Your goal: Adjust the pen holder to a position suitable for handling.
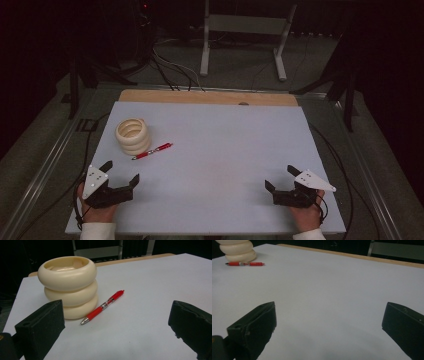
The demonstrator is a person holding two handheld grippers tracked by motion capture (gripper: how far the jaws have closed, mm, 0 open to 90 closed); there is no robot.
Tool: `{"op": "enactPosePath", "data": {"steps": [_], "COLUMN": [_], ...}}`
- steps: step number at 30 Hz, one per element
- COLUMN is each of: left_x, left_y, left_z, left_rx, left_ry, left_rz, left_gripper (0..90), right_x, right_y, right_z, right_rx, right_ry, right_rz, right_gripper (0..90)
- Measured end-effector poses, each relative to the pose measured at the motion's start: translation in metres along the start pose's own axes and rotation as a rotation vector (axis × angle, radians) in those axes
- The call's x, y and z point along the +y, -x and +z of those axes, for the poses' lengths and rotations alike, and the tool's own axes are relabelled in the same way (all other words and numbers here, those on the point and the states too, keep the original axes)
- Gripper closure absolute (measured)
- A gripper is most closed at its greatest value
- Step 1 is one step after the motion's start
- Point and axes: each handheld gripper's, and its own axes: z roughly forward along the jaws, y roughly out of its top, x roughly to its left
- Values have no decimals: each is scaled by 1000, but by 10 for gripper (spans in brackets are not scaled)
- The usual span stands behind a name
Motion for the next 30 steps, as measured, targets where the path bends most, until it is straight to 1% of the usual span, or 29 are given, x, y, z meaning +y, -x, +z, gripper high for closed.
{"op": "enactPosePath", "data": {"steps": [5,8,12,17,20,27,30], "left_x": [0,0,1,5,9,25,32], "left_y": [1,1,0,-3,-6,-15,-21], "left_z": [0,0,-1,-2,-2,-1,-1], "left_rx": [4,10,18,39,42,51,59], "left_ry": [-10,-12,-6,-4,-6,-21,-26], "left_rz": [2,1,-7,-23,-36,-35,-49], "left_gripper": [12,12,12,13,13,14,14], "right_x": [0,0,-1,-2,-2,-3,-3], "right_y": [1,1,0,0,0,1,2], "right_z": [0,0,1,-1,-1,0,0], "right_rx": [0,0,-5,-8,-12,-16,-16], "right_ry": [1,-9,-13,-9,-5,-9,-8], "right_rz": [6,9,8,9,7,13,14], "right_gripper": [1,1,1,1,1,1,1]}}
